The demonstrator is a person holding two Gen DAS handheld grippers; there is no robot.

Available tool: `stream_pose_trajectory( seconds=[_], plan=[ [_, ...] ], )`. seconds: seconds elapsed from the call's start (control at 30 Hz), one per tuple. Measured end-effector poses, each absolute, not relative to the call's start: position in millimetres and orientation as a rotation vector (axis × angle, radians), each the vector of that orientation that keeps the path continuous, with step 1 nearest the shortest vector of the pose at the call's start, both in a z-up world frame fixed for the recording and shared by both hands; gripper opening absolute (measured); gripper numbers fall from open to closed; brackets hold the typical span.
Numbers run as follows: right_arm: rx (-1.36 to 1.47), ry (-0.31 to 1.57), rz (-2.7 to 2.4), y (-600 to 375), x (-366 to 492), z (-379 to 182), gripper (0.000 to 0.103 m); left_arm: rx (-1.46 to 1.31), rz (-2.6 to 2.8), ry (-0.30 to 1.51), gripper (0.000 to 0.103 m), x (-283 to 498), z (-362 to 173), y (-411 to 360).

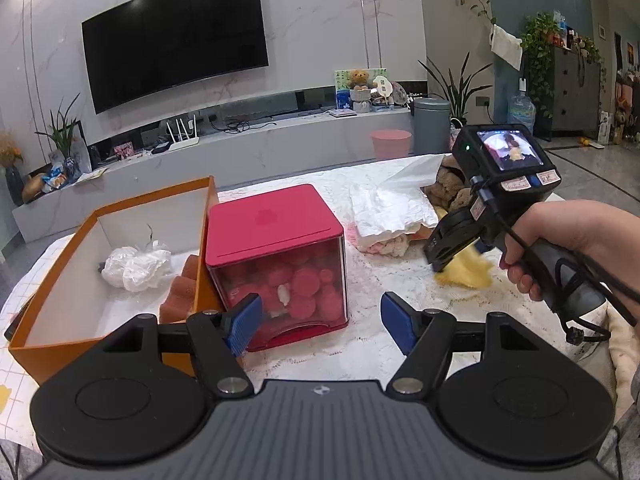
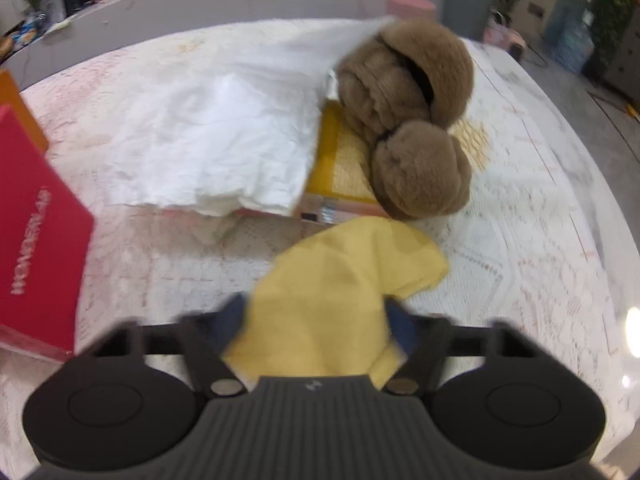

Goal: Organize soft objects

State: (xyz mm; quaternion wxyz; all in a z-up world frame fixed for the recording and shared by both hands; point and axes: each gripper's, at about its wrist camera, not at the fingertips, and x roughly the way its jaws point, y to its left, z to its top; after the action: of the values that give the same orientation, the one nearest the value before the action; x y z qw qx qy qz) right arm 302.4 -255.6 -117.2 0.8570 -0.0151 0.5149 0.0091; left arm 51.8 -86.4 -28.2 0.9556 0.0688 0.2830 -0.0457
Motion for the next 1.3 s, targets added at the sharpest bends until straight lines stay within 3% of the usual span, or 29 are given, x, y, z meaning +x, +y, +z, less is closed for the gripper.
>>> stream_pose_trajectory(
  seconds=[0.07,0.2,0.73,1.03,1.3],
  plan=[
    [-0.034,1.078,0.029,-255,300,-113,0.019,0.118,-0.095,0.584,0.080,53,-26,-83],
    [-0.126,1.065,0.036,-249,291,-107,0.002,0.103,-0.084,0.580,0.080,52,-20,-81],
    [-0.129,0.830,-0.028,-299,244,-16,0.002,0.074,-0.149,0.563,0.080,80,-20,-132],
    [-0.058,0.785,-0.124,-335,235,-6,0.002,0.089,-0.149,0.566,0.082,128,-47,-181],
    [-0.019,0.773,-0.181,-360,235,-8,0.002,0.095,-0.117,0.453,0.085,170,-80,-204]
  ],
)
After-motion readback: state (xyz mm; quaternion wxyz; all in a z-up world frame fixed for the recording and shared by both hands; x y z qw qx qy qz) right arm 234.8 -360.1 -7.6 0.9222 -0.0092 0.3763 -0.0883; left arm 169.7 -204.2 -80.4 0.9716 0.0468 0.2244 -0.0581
